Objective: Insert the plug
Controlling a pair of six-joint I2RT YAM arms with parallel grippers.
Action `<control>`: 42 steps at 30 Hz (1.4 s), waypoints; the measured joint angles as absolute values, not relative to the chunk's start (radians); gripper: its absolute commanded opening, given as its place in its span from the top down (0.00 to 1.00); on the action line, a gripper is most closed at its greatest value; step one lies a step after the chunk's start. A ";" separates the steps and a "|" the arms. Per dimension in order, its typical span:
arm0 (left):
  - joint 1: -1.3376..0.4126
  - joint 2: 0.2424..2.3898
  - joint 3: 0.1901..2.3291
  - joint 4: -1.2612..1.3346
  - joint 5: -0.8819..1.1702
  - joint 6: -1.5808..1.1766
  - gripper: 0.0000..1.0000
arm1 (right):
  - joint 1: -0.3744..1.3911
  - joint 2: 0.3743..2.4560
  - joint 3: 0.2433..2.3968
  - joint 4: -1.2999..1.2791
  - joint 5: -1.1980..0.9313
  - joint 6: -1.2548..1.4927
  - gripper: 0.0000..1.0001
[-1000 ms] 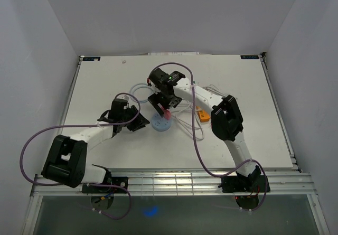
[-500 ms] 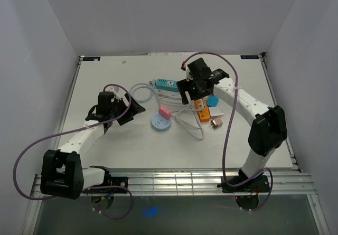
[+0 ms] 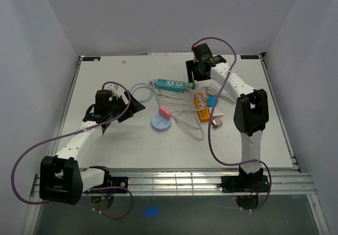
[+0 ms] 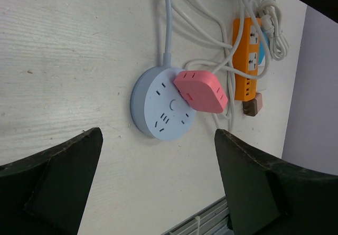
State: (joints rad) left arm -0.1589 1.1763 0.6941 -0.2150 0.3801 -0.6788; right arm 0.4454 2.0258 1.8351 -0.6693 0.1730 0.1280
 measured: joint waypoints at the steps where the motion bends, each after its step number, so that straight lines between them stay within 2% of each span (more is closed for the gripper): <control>1: -0.159 1.166 0.694 -0.215 0.377 -0.679 0.02 | 0.441 2.061 1.872 -0.670 0.187 0.141 0.27; 11: -0.159 1.078 0.677 -0.218 0.334 -0.693 0.02 | 0.426 2.295 2.041 -0.648 0.297 0.255 0.31; 30: -0.159 1.062 0.676 -0.220 0.305 -0.688 0.02 | 0.463 2.402 2.087 -0.585 0.292 0.327 0.33; 33: -0.159 1.066 0.676 -0.217 0.305 -0.688 0.02 | 0.467 2.411 2.087 -0.584 0.294 0.334 0.43; 36: -0.159 1.066 0.672 -0.215 0.305 -0.688 0.02 | 0.471 2.411 2.085 -0.581 0.296 0.340 0.48; 37: -0.159 1.066 0.669 -0.212 0.305 -0.688 0.02 | 0.472 2.411 2.082 -0.577 0.300 0.342 0.55; 38: -0.159 1.066 0.666 -0.212 0.305 -0.688 0.02 | 0.473 2.411 2.079 -0.573 0.303 0.342 0.58; 42: -0.159 1.068 0.662 -0.210 0.312 -0.686 0.02 | 0.475 2.391 2.041 -0.546 0.312 0.343 0.60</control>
State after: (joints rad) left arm -0.1589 1.0676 0.6621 -0.2100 0.3119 -0.6865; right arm 0.4747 2.3905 2.0415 -0.5461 0.3122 0.3428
